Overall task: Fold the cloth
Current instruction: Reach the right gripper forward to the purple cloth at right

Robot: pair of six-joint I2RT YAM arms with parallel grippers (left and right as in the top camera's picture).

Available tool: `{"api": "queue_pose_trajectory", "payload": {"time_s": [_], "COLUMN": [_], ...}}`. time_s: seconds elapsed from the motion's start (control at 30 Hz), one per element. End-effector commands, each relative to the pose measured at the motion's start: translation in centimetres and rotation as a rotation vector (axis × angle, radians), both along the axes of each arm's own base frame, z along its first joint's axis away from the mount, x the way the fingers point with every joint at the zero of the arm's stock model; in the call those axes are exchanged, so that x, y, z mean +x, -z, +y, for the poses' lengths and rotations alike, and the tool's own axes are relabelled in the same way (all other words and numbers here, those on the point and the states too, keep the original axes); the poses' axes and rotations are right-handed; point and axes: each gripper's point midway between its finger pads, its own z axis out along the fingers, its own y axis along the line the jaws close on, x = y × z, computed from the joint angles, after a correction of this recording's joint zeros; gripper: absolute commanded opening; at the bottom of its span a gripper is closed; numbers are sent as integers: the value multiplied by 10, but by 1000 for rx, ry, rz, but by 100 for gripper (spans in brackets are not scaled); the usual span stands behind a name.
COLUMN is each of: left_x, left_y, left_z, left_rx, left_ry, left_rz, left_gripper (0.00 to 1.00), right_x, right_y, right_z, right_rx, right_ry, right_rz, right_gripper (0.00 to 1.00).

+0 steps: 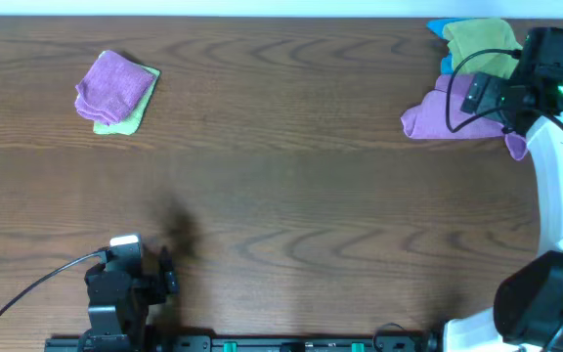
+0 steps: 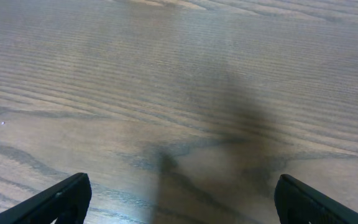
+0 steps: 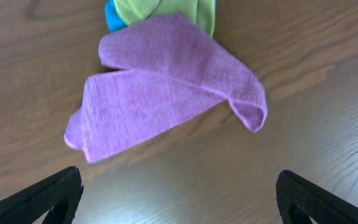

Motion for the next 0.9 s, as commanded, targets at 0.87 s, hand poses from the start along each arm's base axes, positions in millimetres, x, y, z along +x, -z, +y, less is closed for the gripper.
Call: {"api": "queue_pose_trajectory", "payload": {"time_s": [0.87], "left_x": [-8], "left_y": [24], "left_z": [2], "left_rx": [-10], "left_ry": [-23], "left_rz": [74], "left_gripper": [95], "right_x": [39], "right_y": [135], "right_z": [-57], "right_rx": [-13], "right_ry": [16], "right_rz": [166], "right_gripper": [99]}}
